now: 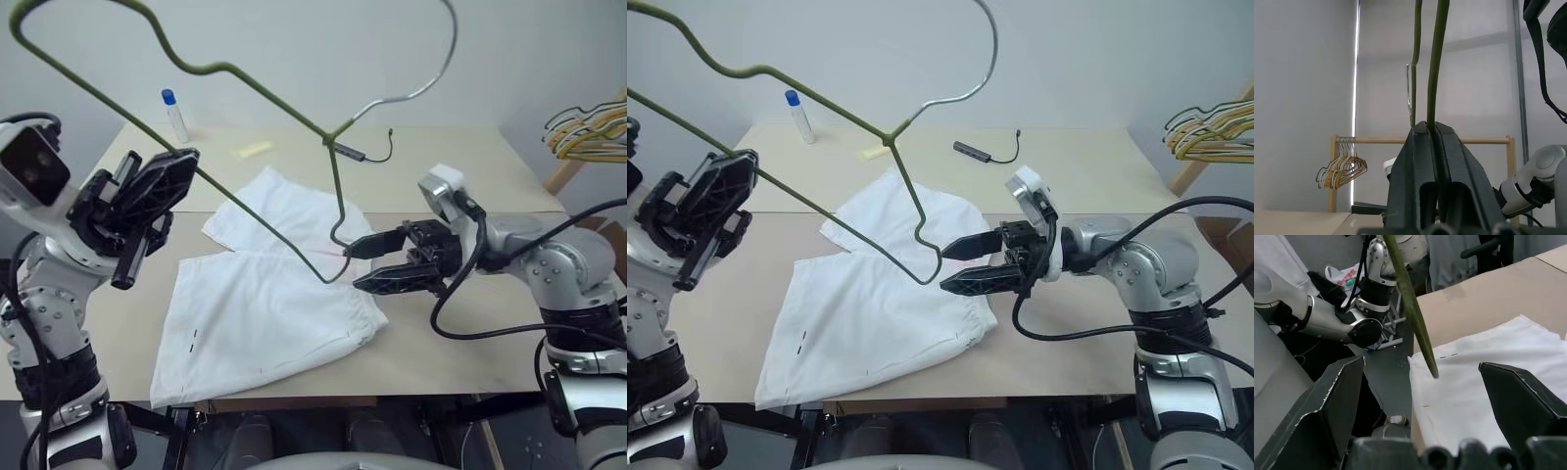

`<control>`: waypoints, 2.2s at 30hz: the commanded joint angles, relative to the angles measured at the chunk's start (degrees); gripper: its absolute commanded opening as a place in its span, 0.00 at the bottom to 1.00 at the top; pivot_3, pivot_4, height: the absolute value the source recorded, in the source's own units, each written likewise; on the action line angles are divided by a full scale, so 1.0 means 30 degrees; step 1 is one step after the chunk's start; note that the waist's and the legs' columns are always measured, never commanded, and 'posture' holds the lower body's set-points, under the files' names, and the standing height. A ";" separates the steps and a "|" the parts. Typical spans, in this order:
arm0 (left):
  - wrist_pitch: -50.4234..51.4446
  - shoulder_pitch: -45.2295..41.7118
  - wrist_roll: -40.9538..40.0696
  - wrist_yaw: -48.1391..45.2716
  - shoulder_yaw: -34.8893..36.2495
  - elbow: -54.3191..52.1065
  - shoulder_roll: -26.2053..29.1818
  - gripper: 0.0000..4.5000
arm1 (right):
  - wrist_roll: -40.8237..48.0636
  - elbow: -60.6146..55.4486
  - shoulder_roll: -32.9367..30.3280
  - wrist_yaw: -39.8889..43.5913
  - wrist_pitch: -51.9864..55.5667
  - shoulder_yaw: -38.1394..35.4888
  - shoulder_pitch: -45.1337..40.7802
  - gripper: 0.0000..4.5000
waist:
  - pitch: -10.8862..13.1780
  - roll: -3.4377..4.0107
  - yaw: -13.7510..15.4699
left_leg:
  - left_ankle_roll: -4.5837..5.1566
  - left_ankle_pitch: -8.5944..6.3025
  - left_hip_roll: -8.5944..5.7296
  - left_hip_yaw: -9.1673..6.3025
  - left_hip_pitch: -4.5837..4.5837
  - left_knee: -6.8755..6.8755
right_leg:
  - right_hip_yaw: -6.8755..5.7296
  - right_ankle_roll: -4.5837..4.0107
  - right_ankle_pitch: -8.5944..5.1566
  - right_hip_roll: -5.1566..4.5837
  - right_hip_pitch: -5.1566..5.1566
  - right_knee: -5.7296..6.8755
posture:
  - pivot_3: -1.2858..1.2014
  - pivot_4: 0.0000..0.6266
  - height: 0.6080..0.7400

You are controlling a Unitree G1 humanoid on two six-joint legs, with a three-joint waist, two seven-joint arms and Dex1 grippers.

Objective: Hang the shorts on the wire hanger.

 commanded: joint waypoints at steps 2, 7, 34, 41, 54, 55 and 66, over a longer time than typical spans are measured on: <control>-0.0709 -0.0133 0.0028 0.0297 -0.0097 -0.0791 -0.0241 0.00 | 0.0131 -0.1302 0.0487 -0.1014 0.0029 -0.0090 -0.0308 0.98 | 0.0000 0.0000 0.0020 | 0.0000 0.0000 -0.0001 -0.0002 -0.0003 0.0002 | -0.0002 0.0000 0.0000 0.0000 0.0000 0.0001 | 0.53 0.00 1.00; -0.0895 0.0002 0.0029 0.0338 -0.0230 -0.0816 -0.0362 0.00 | 0.0201 -0.1646 0.0906 -0.1727 0.0217 0.0138 -0.0263 0.98 | 0.0000 0.0000 -0.0008 | 0.0000 0.0000 0.0000 -0.0003 -0.0003 0.0003 | -0.0003 0.0000 0.0001 -0.0001 -0.0004 0.0004 | 0.52 0.00 1.00; -0.1766 0.0567 0.1042 0.0516 -0.1012 -0.0698 -0.0883 0.00 | 0.0168 -0.1513 0.1757 -0.2725 0.0675 0.0510 -0.0648 0.01 | 0.0001 0.0002 -0.0012 | 0.0000 0.0000 0.0001 -0.0005 -0.0007 0.0003 | -0.0009 0.0000 0.0000 0.0000 -0.0006 0.0001 | 0.52 0.00 1.00; -0.1864 0.0993 0.2306 0.0961 -0.1577 -0.0267 -0.0856 0.35 | 0.0712 -0.1506 0.2039 -0.3220 0.0836 -0.0078 -0.0590 0.00 | 0.0001 0.0002 -0.0029 | 0.0000 0.0000 0.0000 -0.0006 -0.0007 0.0003 | -0.0008 -0.0001 0.0000 0.0000 -0.0007 0.0001 | 0.52 0.00 1.00; -0.4737 0.3664 1.2914 0.0154 -0.5877 0.0680 0.3404 0.99 | 0.3635 0.0667 -0.0481 -0.7302 0.6481 -0.4424 0.1747 0.00 | 0.0022 0.0028 0.0058 | 0.0000 0.0000 -0.0002 0.0000 -0.0042 -0.0010 | -0.0018 -0.0009 0.0001 -0.0012 -0.0033 -0.0032 | 0.51 0.00 1.00; -0.4798 0.3822 1.3044 -0.0003 -0.6009 0.0456 0.3492 0.99 | 0.3525 0.0904 -0.0984 -0.7696 0.7055 -0.4764 0.2302 0.00 | 0.0022 0.0028 0.0050 | 0.0000 0.0000 -0.0003 0.0006 -0.0042 -0.0009 | -0.0016 -0.0009 0.0001 -0.0016 -0.0032 -0.0032 | 0.50 0.00 1.00; -0.4712 0.3227 1.2866 -0.0786 -0.6600 -0.0227 0.2989 0.99 | 0.4328 0.6310 -0.7296 -0.4814 1.1607 -0.4921 0.6767 0.00 | 0.0071 0.0100 -0.0270 | 0.0011 -0.0005 0.0002 0.0057 -0.0025 -0.0008 | 0.0026 0.0028 -0.0019 -0.0012 -0.0024 -0.0043 | 0.49 0.00 1.00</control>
